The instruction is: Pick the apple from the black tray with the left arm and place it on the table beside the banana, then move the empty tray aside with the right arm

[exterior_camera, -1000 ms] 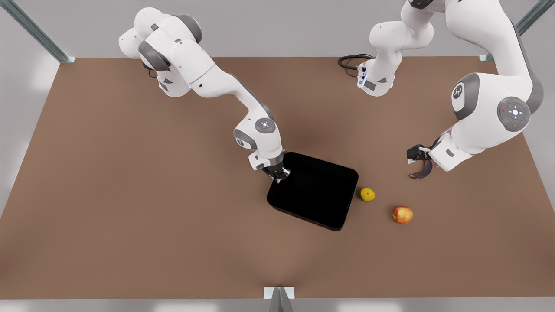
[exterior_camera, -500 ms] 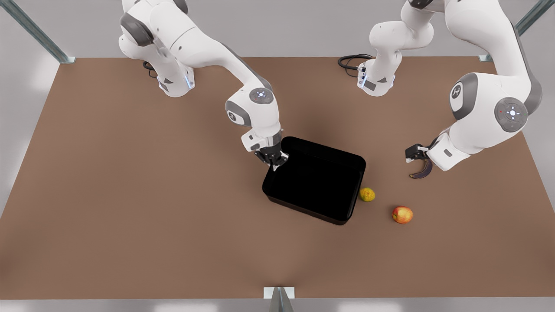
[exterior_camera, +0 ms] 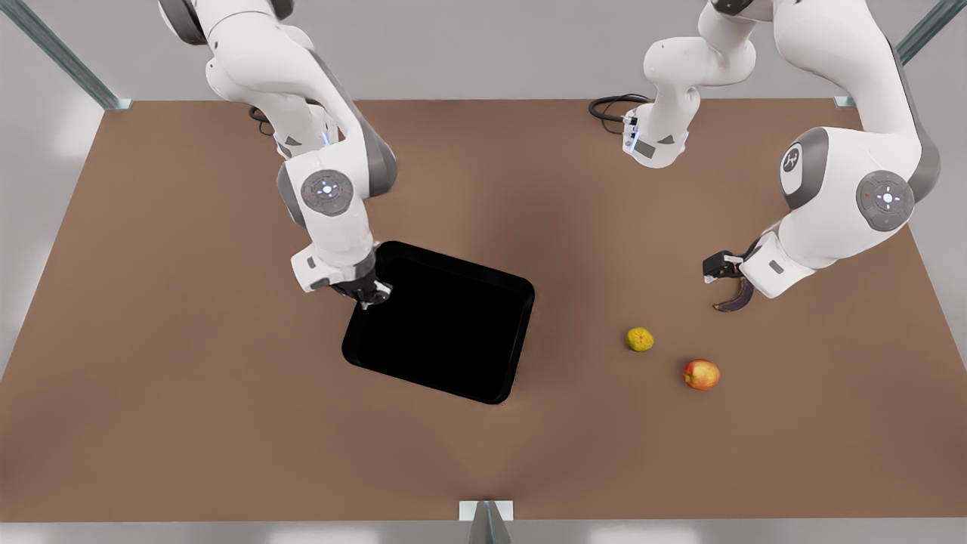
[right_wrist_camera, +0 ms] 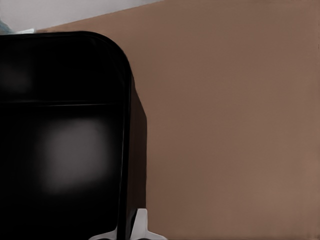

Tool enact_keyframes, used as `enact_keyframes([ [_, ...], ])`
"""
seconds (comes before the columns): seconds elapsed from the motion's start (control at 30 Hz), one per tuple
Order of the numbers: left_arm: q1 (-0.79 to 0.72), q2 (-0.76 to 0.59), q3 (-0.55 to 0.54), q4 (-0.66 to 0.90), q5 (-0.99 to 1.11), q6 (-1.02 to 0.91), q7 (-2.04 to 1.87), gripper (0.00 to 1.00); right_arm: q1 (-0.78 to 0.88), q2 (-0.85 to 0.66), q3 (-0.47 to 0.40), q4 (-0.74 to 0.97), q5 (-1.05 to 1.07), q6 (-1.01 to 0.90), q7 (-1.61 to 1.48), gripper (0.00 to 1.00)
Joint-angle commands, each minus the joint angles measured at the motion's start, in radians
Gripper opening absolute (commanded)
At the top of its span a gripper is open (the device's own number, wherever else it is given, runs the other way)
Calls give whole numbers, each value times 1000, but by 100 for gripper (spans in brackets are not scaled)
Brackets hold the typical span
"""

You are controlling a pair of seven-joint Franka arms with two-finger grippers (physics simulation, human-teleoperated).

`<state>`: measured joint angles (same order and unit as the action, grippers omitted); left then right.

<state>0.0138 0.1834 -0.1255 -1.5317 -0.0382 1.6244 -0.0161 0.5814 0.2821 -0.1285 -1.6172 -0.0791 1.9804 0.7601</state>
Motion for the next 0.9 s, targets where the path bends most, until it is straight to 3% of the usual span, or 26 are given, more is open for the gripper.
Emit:
enact_keyframes([
  [0.0, 0, -1, 0, 1, 1, 2, -10, 100, -2, -21, -56, 2, 96, -126, -818, 19],
  [0.13, 0, -1, -2, 1, 0, 2, -12, 100, -2, -61, -168, 3, 116, -164, -1013, 19],
  [0.33, -11, -1, -2, 1, 0, -1, -42, 100, -3, -55, -424, 14, 254, -163, -1430, 18],
  [0.5, -11, -1, 0, 1, 0, -8, -36, 100, -11, -52, -586, 14, 306, -163, -1667, 18],
  [0.7, -11, -1, 0, 1, 1, -8, -36, 100, -38, 117, -674, 14, 415, -143, -1727, 18],
  [0.87, -11, -1, 0, -1, 1, -8, -39, 100, -60, 226, -678, 13, 493, -11, -1779, 18],
])
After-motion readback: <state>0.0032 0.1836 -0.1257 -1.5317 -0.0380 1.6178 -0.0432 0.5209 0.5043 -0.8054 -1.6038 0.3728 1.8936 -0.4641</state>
